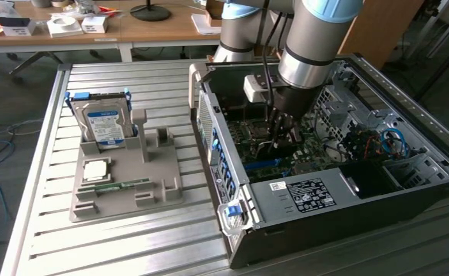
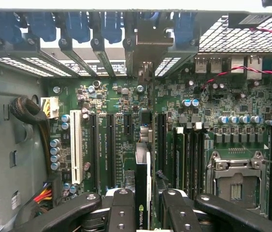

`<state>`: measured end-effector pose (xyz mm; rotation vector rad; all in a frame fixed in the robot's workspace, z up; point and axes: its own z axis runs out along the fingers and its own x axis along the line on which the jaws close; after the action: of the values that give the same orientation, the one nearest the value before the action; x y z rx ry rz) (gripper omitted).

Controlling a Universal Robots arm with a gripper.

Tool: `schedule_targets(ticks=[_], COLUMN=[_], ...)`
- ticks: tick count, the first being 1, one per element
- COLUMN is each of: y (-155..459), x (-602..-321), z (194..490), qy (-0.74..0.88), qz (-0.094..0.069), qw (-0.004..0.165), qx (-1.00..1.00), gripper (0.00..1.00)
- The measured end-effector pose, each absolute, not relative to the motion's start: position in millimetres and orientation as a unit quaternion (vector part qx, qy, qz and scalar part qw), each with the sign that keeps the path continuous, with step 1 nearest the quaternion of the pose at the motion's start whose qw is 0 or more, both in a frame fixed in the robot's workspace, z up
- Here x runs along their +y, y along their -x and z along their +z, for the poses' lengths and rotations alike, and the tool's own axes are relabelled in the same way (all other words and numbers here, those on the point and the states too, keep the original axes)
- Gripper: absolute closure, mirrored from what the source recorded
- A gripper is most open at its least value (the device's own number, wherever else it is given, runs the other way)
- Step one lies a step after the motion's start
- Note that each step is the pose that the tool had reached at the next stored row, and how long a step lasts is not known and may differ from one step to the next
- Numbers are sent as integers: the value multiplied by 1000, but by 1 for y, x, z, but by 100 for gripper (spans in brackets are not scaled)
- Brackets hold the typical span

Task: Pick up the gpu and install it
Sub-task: 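Insert the gpu into the slot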

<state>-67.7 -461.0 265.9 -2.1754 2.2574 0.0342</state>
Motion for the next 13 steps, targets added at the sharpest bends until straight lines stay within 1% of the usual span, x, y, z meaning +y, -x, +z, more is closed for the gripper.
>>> schedule_targets(ticks=[13], y=[68], x=[-462], z=[265], qy=[694], qz=[11], qw=[3], qx=[720], gripper=[74])
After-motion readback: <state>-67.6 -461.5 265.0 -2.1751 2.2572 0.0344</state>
